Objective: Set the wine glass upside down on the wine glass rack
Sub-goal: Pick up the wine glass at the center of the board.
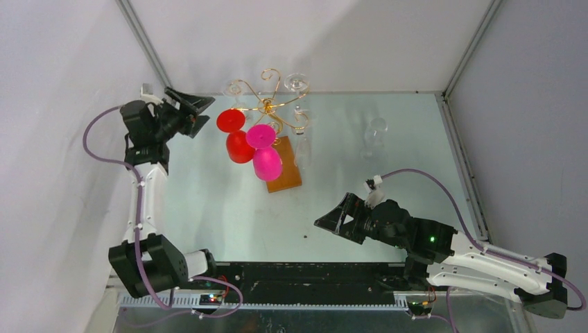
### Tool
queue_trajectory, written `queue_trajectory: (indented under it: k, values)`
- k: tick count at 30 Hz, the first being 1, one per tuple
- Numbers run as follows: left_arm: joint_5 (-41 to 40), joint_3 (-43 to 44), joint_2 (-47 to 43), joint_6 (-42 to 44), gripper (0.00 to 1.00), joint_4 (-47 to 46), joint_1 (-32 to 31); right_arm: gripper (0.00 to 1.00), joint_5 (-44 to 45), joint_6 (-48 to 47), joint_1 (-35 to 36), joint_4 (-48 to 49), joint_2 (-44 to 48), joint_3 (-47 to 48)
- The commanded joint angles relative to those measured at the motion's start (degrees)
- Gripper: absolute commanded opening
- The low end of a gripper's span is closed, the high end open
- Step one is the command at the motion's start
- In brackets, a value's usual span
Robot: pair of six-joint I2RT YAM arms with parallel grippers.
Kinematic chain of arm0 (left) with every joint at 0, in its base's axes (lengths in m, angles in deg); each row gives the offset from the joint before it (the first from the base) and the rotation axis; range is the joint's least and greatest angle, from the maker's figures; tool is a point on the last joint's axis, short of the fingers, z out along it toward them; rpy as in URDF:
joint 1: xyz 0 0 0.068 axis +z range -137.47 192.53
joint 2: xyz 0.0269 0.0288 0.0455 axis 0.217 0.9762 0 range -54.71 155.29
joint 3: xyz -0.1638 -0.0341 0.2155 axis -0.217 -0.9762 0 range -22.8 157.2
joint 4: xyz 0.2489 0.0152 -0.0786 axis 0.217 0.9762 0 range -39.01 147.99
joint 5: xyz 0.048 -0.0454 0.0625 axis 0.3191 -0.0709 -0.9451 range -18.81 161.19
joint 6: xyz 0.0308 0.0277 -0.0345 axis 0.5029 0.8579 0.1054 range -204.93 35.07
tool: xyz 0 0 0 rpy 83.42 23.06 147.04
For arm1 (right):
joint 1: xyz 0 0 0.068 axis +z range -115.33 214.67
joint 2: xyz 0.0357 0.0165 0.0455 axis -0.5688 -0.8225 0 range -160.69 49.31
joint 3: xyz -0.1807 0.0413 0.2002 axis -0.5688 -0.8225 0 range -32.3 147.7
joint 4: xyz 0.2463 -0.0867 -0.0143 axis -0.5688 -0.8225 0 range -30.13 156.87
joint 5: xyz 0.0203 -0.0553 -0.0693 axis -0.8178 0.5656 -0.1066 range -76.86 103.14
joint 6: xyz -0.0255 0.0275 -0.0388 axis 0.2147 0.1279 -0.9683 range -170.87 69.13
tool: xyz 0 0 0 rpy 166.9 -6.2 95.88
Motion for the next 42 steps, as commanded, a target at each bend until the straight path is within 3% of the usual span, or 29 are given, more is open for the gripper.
queue_trajectory:
  k: [1,6,8,21,32,38,42]
  values:
    - [0.7,-3.2,-4.7,1.6,0.86,-1.2,2.9,1.0,1.1,0.6,0.4,0.4,0.5,0.0]
    - [-1.8,-7.1,-9.4,7.2,0.99,2.3,4.0,0.99,1.0,0.6,0.4,0.2,0.4,0.0]
    - [-3.0,-7.9,-11.0,11.0,1.0,5.1,4.0,1.0,1.1,0.6,0.5,0.0,0.5,-0.1]
    - [-10.5,-13.8,-20.1,32.3,1.0,24.6,4.1,1.0,1.8,-0.6,0.2,-0.5,1.1,0.0]
    - [-10.3,-18.1,-28.9,40.5,1.0,29.1,3.6,1.0,2.5,-1.8,-0.7,-1.9,2.2,0.0]
    - [-9.7,-19.2,-31.0,42.9,1.0,30.2,-0.8,1.0,2.5,-2.1,-1.3,-2.8,2.4,0.0]
    - [-13.6,-18.4,-31.9,44.6,1.0,30.0,-5.0,1.0,2.4,-2.7,-1.7,-3.4,2.8,0.0]
